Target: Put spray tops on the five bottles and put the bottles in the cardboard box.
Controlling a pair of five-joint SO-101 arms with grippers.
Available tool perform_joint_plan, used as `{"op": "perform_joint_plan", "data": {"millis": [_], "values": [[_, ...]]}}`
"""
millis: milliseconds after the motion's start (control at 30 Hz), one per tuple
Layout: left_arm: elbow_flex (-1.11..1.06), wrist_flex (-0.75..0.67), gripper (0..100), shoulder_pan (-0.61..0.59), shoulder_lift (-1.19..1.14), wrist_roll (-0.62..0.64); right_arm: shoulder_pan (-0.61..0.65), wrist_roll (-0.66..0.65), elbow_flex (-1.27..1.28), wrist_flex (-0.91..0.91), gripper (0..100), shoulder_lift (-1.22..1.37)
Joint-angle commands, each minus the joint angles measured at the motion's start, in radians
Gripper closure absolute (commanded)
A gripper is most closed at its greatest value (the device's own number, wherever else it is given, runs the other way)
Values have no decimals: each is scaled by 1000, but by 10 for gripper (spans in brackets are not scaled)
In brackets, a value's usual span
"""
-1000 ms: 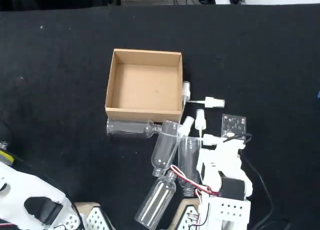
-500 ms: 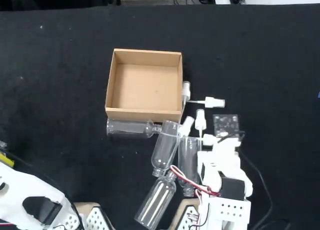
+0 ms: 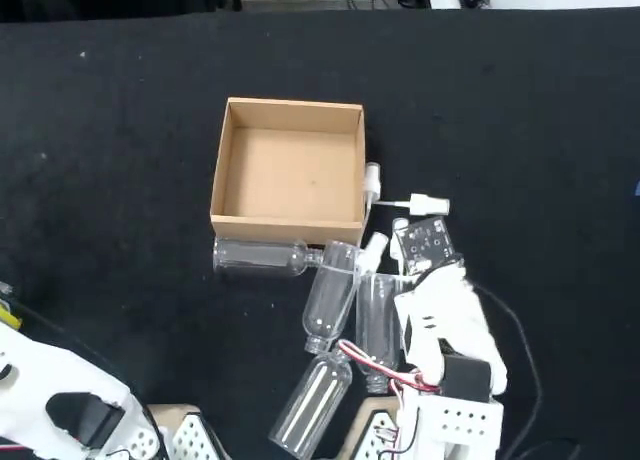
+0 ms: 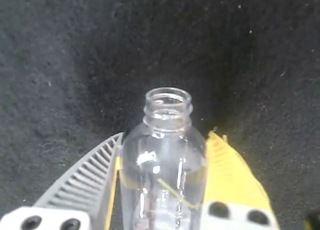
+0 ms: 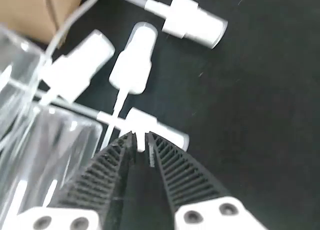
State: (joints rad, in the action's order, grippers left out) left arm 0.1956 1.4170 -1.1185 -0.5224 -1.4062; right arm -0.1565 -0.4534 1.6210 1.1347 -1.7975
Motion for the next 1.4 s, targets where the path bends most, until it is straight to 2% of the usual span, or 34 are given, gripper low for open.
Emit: {"op": "perform_joint_plan", "data": {"millis": [0, 133, 267, 433, 500, 700, 867, 1133, 1233, 1367], "values": [[39, 9, 925, 1, 35, -8, 12, -3, -180, -31, 979, -94], [70, 54, 964, 12, 52, 25, 12, 23, -325, -28, 909, -88], [191, 190, 967, 65, 112, 173, 34, 146, -441, -28, 827, 16], [226, 330, 968, 179, 169, 377, 203, 210, -619, -37, 873, 309], [200, 338, 968, 213, 189, 443, 252, 258, -694, -46, 882, 446], [31, 327, 968, 288, 325, 586, 276, 439, -768, -261, 882, 805], [-219, 164, 968, 360, 529, 746, 285, 562, -769, -433, 881, 1032], [-708, -180, 968, 599, 997, 1082, 374, 614, -769, -566, 881, 1253], [-783, -249, 968, 696, 1122, 1171, 373, 620, -769, -594, 878, 1316], [-794, -301, 968, 786, 1169, 1227, 373, 618, -769, -594, 827, 1354]]}}
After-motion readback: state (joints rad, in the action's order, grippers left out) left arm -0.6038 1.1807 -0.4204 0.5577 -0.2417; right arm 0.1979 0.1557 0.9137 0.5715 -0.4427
